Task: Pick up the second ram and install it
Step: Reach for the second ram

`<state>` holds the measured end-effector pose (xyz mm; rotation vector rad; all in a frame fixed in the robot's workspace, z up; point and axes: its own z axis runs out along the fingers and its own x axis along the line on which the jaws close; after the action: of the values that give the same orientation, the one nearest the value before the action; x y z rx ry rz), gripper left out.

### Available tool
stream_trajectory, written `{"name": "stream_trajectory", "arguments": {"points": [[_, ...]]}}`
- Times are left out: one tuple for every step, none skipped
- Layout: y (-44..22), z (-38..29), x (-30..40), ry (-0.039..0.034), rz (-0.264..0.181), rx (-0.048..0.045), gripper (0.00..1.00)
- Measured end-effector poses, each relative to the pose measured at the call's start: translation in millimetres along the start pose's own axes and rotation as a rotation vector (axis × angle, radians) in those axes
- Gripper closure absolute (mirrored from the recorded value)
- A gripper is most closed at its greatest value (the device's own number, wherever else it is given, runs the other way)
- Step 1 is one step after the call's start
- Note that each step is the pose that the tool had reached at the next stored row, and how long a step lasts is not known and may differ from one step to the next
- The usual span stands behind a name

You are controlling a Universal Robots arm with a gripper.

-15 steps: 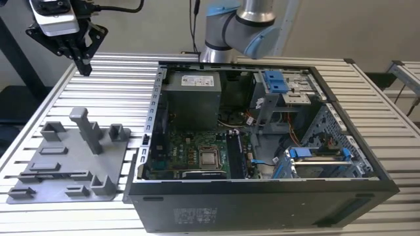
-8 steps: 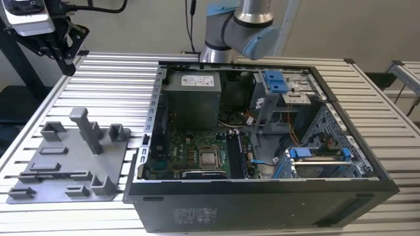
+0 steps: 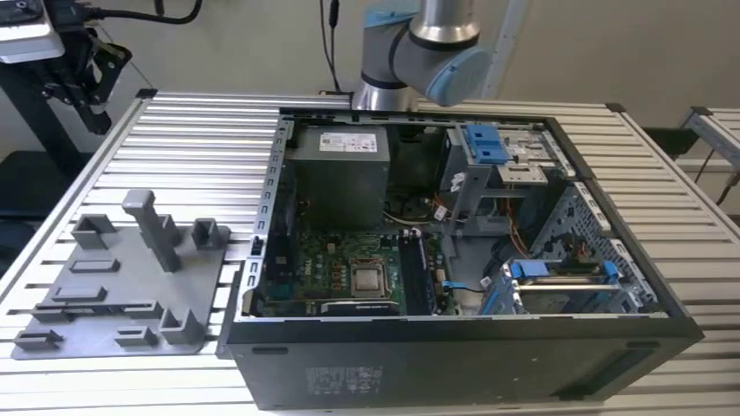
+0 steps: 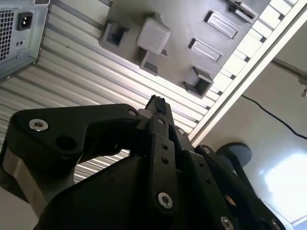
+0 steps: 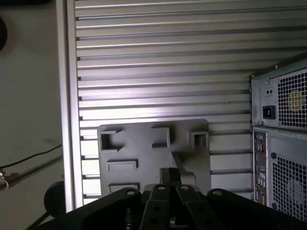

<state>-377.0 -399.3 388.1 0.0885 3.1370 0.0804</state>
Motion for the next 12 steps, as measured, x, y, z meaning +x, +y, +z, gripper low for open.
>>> {"name": "stream_trajectory", "arguments": {"points": [[-0.1, 0.4, 1.6, -0.0003, -0.004, -0.0001, 0.89], [-0.2, 0.7, 2.8, -0.0003, -0.008, 0.0001, 0.89], [-0.3, 1.1, 4.0, -0.0005, -0.014, 0.0, 0.89], [-0.4, 1.5, 5.3, -0.0006, -0.019, 0.0, 0.89], [-0.5, 1.8, 6.8, -0.0008, -0.023, -0.0001, 0.89], [-0.6, 2.1, 8.5, -0.001, -0.026, -0.0001, 0.89], [-0.7, 2.3, 10.3, -0.0013, -0.028, -0.0001, 0.89], [-0.8, 2.4, 12.2, -0.0022, -0.03, -0.0001, 0.89], [-0.9, 2.5, 14.2, -0.003, -0.031, -0.0002, 0.89], [-1.1, 2.6, 16.0, -0.0035, -0.032, -0.0002, 0.89], [-1.1, 2.7, 17.6, -0.0037, -0.032, -0.0002, 0.89], [-1.2, 2.7, 17.8, -0.0039, -0.032, -0.0004, 0.89]]}}
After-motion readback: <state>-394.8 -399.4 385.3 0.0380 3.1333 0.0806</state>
